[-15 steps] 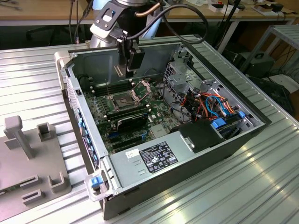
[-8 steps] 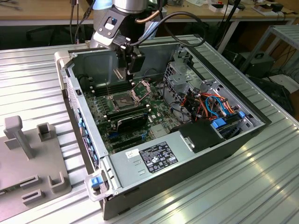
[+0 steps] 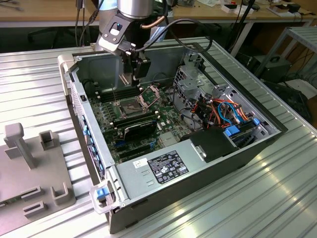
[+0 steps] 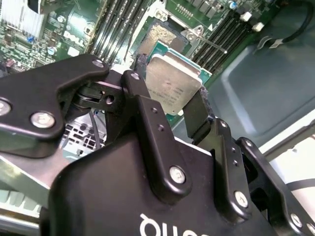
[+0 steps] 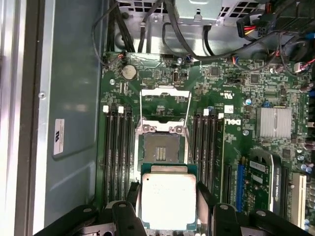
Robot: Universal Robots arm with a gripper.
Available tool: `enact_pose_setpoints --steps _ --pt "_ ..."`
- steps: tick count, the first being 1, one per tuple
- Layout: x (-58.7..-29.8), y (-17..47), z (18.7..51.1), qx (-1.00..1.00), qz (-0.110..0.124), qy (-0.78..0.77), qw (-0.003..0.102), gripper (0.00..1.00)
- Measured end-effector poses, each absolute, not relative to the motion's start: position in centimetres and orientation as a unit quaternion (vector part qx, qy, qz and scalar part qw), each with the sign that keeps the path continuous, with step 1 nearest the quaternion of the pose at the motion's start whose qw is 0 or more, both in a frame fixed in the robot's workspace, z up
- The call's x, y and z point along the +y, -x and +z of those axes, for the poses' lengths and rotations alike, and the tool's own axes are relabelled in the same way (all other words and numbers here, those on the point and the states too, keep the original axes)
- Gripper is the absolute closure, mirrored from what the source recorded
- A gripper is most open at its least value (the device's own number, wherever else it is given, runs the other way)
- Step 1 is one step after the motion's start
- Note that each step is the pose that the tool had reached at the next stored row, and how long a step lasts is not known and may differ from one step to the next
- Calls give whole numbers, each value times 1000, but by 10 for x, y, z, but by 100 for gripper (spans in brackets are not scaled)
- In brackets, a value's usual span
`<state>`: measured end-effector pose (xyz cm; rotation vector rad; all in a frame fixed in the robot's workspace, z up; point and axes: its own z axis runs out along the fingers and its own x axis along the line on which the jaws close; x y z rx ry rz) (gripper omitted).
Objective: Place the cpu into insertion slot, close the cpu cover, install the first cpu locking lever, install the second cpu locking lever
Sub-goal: 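Place the cpu into insertion slot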
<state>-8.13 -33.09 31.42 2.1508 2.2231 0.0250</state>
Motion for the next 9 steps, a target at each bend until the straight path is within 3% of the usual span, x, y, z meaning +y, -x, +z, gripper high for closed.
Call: enact_pose_setpoints --steps 9 --pt "-331 75 296 708 8 -706 24 45"
